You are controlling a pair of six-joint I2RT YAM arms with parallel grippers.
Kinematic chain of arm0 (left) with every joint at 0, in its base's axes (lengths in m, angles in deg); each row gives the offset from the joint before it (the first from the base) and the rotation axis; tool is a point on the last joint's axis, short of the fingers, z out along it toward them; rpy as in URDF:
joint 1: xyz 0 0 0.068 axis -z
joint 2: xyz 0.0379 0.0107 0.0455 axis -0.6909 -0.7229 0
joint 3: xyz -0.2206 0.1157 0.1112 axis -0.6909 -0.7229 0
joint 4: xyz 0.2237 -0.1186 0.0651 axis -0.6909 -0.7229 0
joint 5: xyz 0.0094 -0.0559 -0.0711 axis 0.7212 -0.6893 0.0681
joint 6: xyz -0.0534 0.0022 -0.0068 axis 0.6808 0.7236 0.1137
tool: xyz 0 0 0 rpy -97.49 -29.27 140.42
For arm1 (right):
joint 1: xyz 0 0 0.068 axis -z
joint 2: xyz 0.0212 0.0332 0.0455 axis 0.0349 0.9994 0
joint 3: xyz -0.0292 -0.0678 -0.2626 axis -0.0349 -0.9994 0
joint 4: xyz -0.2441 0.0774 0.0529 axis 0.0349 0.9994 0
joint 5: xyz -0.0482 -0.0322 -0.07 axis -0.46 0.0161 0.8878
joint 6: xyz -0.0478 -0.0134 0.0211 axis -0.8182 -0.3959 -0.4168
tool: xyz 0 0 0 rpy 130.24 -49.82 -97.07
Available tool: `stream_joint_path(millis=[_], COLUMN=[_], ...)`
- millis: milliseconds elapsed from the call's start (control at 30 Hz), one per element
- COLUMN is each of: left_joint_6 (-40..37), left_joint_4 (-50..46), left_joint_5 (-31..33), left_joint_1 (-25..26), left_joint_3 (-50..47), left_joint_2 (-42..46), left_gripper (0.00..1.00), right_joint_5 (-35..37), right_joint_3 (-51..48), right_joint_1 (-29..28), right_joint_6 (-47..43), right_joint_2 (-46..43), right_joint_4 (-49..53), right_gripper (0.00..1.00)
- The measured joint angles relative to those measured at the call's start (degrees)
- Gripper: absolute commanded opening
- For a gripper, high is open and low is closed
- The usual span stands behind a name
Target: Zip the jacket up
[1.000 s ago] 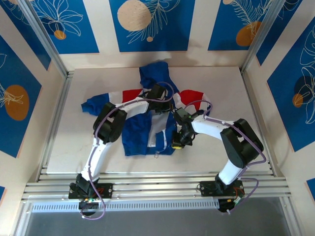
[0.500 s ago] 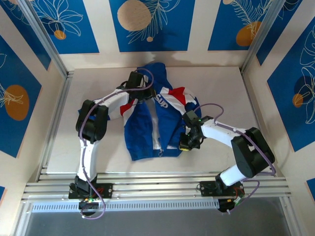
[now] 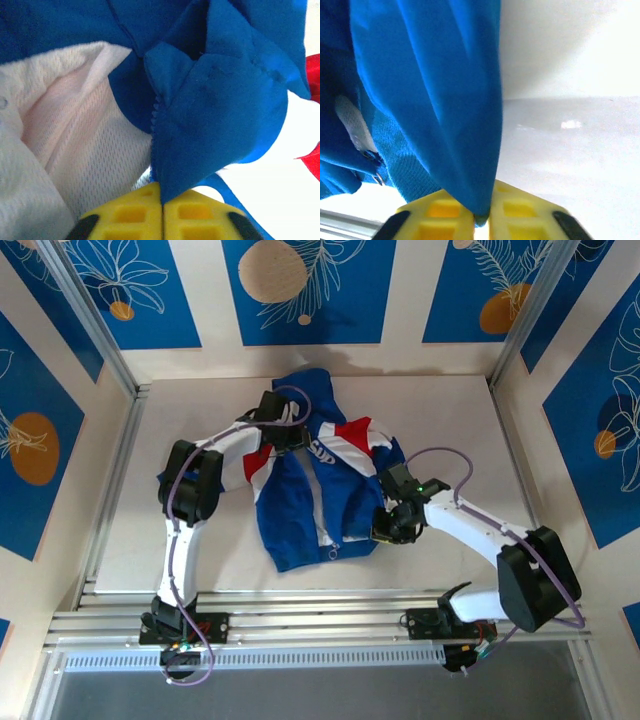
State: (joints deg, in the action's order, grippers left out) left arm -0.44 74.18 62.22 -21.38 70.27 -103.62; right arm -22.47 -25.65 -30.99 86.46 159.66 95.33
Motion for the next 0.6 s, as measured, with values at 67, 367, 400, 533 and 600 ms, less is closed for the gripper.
stream_joint_path(millis=[67,367,400,533,600], left_joint_6=[-0.70,-2.10,-2.10,-2.03,-1.97], left_joint_4=[-0.76,-2.86,-2.82,-2.58,-2.84], left_joint_5=[-0.44,-1.31,-1.29,-0.63,0.46], left_joint_1=[-0.26,-0.48,-0.48,-0.42,0.00], left_joint_3=[0.83,-6.10,-8.07,-19.10,-25.44], left_joint_2=[0.17,12.68,15.21,26.62,31.69], left_gripper=[0.36,0.42,0.42,0.42,0.42], right_joint_5=[1.51,5.11,5.05,2.38,0.17], right_joint_3=[0.79,10.05,10.71,12.72,13.66], right_joint_1=[-0.59,-7.13,-7.87,-10.82,-11.76], right_joint_6=[-0.02,-1.03,-1.18,-2.25,-2.36], right_joint_2=[-0.57,2.69,3.69,9.66,12.52], right_joint_4=[2.27,6.58,6.36,3.91,2.16], right_gripper=[0.25,0.24,0.22,0.16,0.16])
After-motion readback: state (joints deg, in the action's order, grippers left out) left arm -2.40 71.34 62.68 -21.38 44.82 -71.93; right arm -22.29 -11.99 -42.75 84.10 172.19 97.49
